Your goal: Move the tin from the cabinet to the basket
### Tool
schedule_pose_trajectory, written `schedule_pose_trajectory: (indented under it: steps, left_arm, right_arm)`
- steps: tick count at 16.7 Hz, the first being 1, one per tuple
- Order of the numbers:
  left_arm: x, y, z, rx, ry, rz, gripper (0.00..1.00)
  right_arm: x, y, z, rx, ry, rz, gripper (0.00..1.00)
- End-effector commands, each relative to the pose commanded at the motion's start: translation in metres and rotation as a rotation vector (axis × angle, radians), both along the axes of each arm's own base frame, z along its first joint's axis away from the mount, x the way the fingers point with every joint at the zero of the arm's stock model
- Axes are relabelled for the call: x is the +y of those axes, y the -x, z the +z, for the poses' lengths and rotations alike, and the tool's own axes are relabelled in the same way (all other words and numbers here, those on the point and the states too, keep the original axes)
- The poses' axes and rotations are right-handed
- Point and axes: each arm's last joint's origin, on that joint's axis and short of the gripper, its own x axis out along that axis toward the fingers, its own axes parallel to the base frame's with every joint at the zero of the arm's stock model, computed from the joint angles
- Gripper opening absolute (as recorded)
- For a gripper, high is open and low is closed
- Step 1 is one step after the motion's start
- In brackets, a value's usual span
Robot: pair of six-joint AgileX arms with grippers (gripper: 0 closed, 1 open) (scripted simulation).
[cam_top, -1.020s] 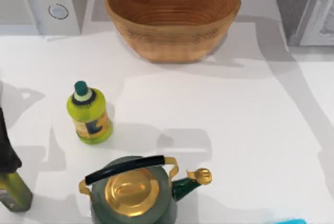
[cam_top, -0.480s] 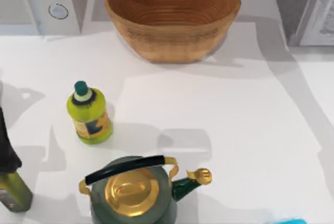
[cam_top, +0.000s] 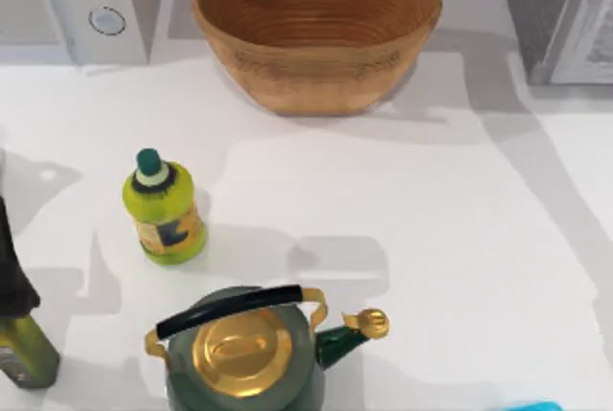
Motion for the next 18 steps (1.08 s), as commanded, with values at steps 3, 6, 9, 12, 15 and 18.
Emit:
schedule_pose_trajectory:
  steps: [3, 6, 9, 12, 15, 18]
  left_arm:
    - [0.000, 0.000, 0.000, 0.000, 0.000, 0.000, 1.00]
    - [0.000, 0.000, 0.000, 0.000, 0.000, 0.000, 1.00]
    - [0.000, 0.000, 0.000, 0.000, 0.000, 0.000, 1.00]
    - [0.000, 0.000, 0.000, 0.000, 0.000, 0.000, 1.00]
    - [0.000, 0.000, 0.000, 0.000, 0.000, 0.000, 1.00]
    - [0.000, 0.000, 0.000, 0.000, 0.000, 0.000, 1.00]
  right_arm:
    - [0.007, 0.058, 0.021, 0.011, 0.004, -0.002, 0.00]
    - [0.000, 0.119, 0.036, 0.018, 0.008, 0.002, 0.00]
    - [-0.008, 0.146, 0.041, 0.013, 0.005, 0.002, 0.00]
    - [-0.007, 0.143, 0.039, 0.020, 0.009, 0.000, 0.00]
    - [-0.010, 0.143, 0.036, 0.019, 0.007, 0.000, 0.00]
    - [-0.021, 0.146, 0.024, 0.011, 0.003, 0.000, 0.00]
